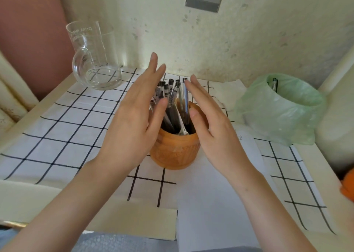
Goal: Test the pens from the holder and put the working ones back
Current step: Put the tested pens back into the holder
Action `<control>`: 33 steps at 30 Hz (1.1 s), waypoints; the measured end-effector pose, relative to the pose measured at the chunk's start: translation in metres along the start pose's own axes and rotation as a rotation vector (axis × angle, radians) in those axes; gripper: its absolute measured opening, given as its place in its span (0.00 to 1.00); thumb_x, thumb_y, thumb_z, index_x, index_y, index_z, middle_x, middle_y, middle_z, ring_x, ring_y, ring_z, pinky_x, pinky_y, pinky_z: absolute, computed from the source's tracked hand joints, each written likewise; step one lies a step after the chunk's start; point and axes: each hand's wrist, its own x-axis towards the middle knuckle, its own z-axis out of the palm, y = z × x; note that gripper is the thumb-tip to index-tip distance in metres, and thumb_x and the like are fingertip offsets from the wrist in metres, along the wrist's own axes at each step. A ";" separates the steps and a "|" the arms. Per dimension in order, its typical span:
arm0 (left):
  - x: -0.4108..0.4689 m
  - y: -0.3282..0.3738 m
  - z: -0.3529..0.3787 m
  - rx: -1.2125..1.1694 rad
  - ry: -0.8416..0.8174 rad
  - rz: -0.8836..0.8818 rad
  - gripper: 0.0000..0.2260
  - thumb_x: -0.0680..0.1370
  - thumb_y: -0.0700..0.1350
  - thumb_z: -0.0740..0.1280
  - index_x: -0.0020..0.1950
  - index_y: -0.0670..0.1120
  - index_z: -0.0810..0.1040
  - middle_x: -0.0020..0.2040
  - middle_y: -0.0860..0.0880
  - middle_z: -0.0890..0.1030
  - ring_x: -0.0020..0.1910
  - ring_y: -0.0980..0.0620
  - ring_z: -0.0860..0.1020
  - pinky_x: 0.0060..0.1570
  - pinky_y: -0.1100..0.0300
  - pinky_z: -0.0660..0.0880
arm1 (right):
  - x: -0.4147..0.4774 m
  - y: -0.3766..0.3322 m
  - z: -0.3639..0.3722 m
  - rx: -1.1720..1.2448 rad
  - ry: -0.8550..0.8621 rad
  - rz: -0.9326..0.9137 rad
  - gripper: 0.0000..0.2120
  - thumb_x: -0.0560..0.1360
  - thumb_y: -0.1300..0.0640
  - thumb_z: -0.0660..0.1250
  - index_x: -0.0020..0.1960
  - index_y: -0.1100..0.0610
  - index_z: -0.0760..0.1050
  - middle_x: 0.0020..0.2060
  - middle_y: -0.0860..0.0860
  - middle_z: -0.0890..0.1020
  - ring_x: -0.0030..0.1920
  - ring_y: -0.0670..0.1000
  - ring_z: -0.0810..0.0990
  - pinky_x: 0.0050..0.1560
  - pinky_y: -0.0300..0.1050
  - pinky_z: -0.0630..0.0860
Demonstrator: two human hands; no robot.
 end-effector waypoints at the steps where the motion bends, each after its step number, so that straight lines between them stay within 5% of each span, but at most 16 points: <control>1: 0.000 0.002 0.001 -0.052 -0.021 -0.023 0.24 0.81 0.42 0.57 0.76 0.49 0.53 0.77 0.54 0.53 0.72 0.66 0.55 0.67 0.77 0.53 | 0.000 0.000 0.001 -0.005 -0.004 -0.007 0.25 0.81 0.65 0.54 0.76 0.54 0.57 0.76 0.45 0.58 0.74 0.36 0.53 0.72 0.31 0.52; 7: 0.001 0.001 0.009 -0.165 -0.039 -0.065 0.28 0.80 0.38 0.57 0.76 0.49 0.49 0.68 0.58 0.64 0.61 0.76 0.62 0.58 0.80 0.60 | -0.001 -0.003 0.004 0.015 -0.025 0.081 0.23 0.82 0.61 0.55 0.75 0.49 0.59 0.67 0.38 0.69 0.62 0.28 0.67 0.61 0.23 0.61; 9: 0.000 0.003 0.013 -0.210 -0.032 -0.090 0.30 0.80 0.39 0.59 0.76 0.49 0.45 0.71 0.54 0.59 0.63 0.76 0.61 0.58 0.81 0.60 | -0.001 -0.002 0.004 0.036 -0.005 0.104 0.22 0.82 0.58 0.56 0.75 0.49 0.60 0.72 0.42 0.65 0.70 0.33 0.61 0.69 0.28 0.58; 11: -0.002 0.005 0.015 -0.340 -0.037 -0.116 0.34 0.79 0.43 0.61 0.76 0.53 0.40 0.74 0.51 0.59 0.70 0.64 0.62 0.67 0.68 0.63 | -0.002 -0.002 0.003 0.118 0.002 0.198 0.23 0.81 0.52 0.58 0.74 0.47 0.60 0.74 0.41 0.62 0.72 0.35 0.58 0.71 0.32 0.57; 14: -0.001 0.006 0.016 -0.457 0.036 -0.216 0.39 0.77 0.44 0.65 0.75 0.58 0.38 0.69 0.51 0.68 0.63 0.48 0.74 0.63 0.51 0.72 | -0.006 -0.002 -0.005 0.293 -0.141 0.329 0.34 0.73 0.38 0.63 0.75 0.45 0.57 0.70 0.35 0.65 0.65 0.27 0.64 0.61 0.27 0.64; 16: 0.001 0.007 0.018 -0.430 0.036 -0.310 0.41 0.75 0.45 0.68 0.76 0.56 0.41 0.62 0.53 0.75 0.57 0.53 0.78 0.60 0.60 0.74 | -0.009 0.001 -0.012 0.319 -0.268 0.366 0.47 0.65 0.35 0.70 0.76 0.43 0.50 0.70 0.32 0.63 0.65 0.27 0.63 0.59 0.26 0.66; 18: 0.003 0.005 0.020 -0.432 0.018 -0.404 0.36 0.74 0.48 0.69 0.75 0.53 0.52 0.50 0.56 0.82 0.50 0.61 0.80 0.53 0.67 0.74 | -0.011 0.005 -0.013 0.290 -0.353 0.380 0.56 0.60 0.42 0.78 0.76 0.39 0.43 0.70 0.32 0.62 0.66 0.29 0.64 0.60 0.27 0.67; 22: 0.012 0.000 0.025 -0.250 0.061 -0.479 0.14 0.71 0.54 0.70 0.53 0.50 0.77 0.41 0.57 0.81 0.41 0.65 0.80 0.38 0.73 0.74 | -0.012 0.007 -0.006 0.160 -0.288 0.360 0.60 0.59 0.48 0.81 0.75 0.38 0.42 0.71 0.37 0.64 0.69 0.39 0.66 0.69 0.45 0.67; 25: 0.014 0.000 0.027 -0.217 0.140 -0.509 0.11 0.73 0.53 0.68 0.47 0.47 0.77 0.36 0.55 0.80 0.36 0.63 0.79 0.30 0.74 0.71 | -0.015 0.002 -0.002 0.102 -0.214 0.338 0.60 0.58 0.46 0.81 0.76 0.40 0.45 0.70 0.37 0.65 0.69 0.37 0.65 0.67 0.39 0.66; 28: 0.015 0.004 0.029 -0.208 0.137 -0.489 0.13 0.76 0.52 0.65 0.57 0.48 0.75 0.37 0.49 0.80 0.37 0.54 0.80 0.32 0.63 0.76 | -0.020 -0.002 0.004 0.068 -0.128 0.323 0.59 0.56 0.41 0.80 0.76 0.41 0.46 0.70 0.36 0.65 0.67 0.36 0.66 0.64 0.35 0.66; 31: 0.016 0.011 0.031 -0.311 0.028 -0.432 0.29 0.74 0.54 0.68 0.72 0.53 0.62 0.45 0.61 0.81 0.41 0.65 0.78 0.42 0.74 0.74 | -0.021 0.002 0.007 0.058 -0.035 0.321 0.58 0.57 0.41 0.80 0.76 0.42 0.48 0.71 0.37 0.64 0.67 0.36 0.66 0.64 0.35 0.68; 33: 0.015 0.015 0.033 -0.417 -0.036 -0.428 0.27 0.71 0.57 0.69 0.68 0.55 0.67 0.48 0.67 0.79 0.47 0.71 0.77 0.47 0.77 0.72 | -0.020 0.008 0.005 0.093 0.037 0.340 0.57 0.55 0.38 0.79 0.75 0.40 0.50 0.70 0.38 0.67 0.67 0.39 0.69 0.65 0.42 0.71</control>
